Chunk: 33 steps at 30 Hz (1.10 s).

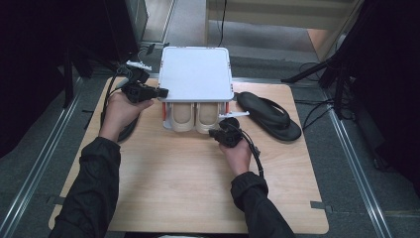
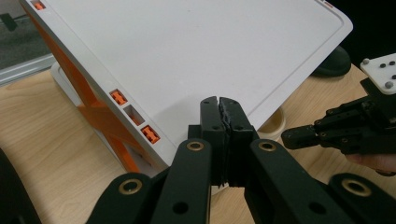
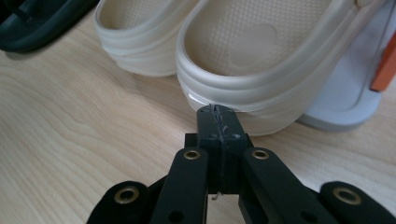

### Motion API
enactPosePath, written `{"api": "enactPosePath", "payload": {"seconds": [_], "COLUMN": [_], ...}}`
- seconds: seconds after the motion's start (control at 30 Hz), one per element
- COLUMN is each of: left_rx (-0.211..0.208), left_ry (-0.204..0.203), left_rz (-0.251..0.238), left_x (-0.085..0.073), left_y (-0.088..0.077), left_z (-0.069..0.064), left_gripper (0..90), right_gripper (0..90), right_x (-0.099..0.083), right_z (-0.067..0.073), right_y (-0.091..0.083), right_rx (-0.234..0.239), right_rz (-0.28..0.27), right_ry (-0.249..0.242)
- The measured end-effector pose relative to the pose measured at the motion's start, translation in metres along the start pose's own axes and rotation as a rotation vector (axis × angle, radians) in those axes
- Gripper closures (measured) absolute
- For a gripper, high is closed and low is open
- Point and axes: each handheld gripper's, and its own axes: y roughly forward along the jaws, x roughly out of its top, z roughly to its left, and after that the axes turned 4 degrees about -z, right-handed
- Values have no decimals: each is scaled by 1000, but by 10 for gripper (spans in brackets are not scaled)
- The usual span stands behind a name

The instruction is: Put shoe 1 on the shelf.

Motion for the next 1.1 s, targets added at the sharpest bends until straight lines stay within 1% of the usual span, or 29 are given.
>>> {"api": "enactPosePath", "payload": {"seconds": [0.13,0.27,0.33,0.37,0.43,0.5,0.57,0.63,0.7,0.77,0.87,0.93,1.0,1.07,1.1], "left_rx": [-2,-4,-5,-5,-3,-10,-11,-5,8,18,34,39,44,56,58], "left_ry": [-1,-1,-6,-9,-12,-27,-32,-50,-67,-76,-79,-82,-81,-85,-88], "left_rz": [1,0,-4,-3,0,1,3,7,-4,-8,-11,-20,-28,-37,-33], "left_x": [0,0,0,0,1,2,2,3,3,2,2,0,-3,-5,-6], "left_y": [0,-1,0,0,-1,-1,-3,-7,-13,-19,-28,-33,-38,-42,-44], "left_z": [1,1,1,1,0,0,0,0,0,0,0,0,1,2,2], "left_gripper": [897,893,876,872,860,803,713,638,563,521,457,429,422,411,407], "right_gripper": [900,900,900,900,900,900,887,854,806,757,689,663,648,637,632], "right_x": [5,7,7,6,4,2,-2,-4,-8,-12,-17,-19,-22,-23,-23], "right_z": [2,0,1,1,2,4,6,8,9,10,11,12,13,15,16], "right_y": [6,9,9,8,5,-2,-8,-15,-22,-28,-37,-43,-49,-53,-55], "right_rx": [-13,-16,-19,-17,-8,5,12,22,26,28,39,49,58,67,73], "right_rz": [3,-2,6,8,-3,-7,-15,-22,-26,-33,-39,-52,-64,-64,-64], "right_ry": [-11,10,17,12,13,4,-13,-21,-28,-39,-41,-42,-45,-53,-57]}}
